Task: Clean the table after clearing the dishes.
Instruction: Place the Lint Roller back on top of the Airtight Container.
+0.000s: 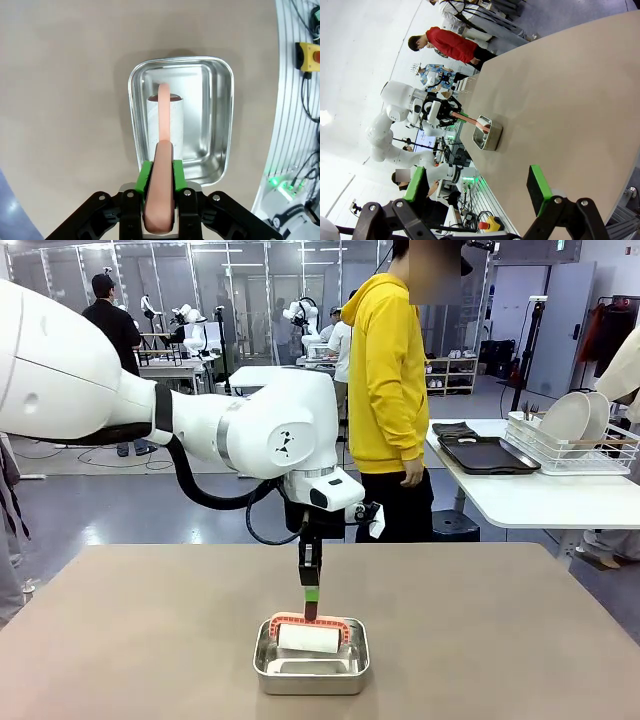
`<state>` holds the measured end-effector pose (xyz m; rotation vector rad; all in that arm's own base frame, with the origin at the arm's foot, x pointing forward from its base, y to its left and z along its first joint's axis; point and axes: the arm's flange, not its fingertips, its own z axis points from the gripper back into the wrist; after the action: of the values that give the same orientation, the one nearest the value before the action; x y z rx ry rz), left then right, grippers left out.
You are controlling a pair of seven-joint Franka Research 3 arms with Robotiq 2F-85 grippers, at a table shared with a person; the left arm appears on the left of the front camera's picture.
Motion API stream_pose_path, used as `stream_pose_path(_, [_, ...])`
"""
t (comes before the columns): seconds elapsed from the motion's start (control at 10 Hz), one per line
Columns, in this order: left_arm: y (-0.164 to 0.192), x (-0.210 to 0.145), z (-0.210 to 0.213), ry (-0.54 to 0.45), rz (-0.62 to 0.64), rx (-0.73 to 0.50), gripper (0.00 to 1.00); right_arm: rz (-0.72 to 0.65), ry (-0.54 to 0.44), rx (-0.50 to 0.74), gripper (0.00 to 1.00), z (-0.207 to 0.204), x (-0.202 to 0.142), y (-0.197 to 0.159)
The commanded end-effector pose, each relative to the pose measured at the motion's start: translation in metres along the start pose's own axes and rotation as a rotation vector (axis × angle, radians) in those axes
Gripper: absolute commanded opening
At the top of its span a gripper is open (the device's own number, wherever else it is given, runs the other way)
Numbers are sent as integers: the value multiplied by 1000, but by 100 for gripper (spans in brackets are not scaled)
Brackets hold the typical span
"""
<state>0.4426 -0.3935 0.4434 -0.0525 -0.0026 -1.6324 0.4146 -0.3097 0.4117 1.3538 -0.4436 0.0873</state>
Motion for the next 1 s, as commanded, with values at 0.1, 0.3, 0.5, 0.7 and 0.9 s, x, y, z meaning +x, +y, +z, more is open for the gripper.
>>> stream_pose_path(0.1, [8, -2, -13, -50, -12, -15, 22, 8, -2, 6, 100, -1, -2, 4])
stream_pose_path(0.3, [11, -6, -32, -45, 6, -23, 22, 8, -2, 6, 100, -1, -2, 4])
stream_pose_path(0.5, [18, -15, -49, -60, 10, -25, 22, 8, -2, 6, 100, -1, -2, 4])
stream_pose_path(0.7, [26, -19, -55, -69, 2, -27, 22, 8, -2, 6, 100, -1, -2, 4])
stream_pose_path(0.9, [32, -23, -62, -68, 13, -60, 22, 8, -2, 6, 100, -1, -2, 4])
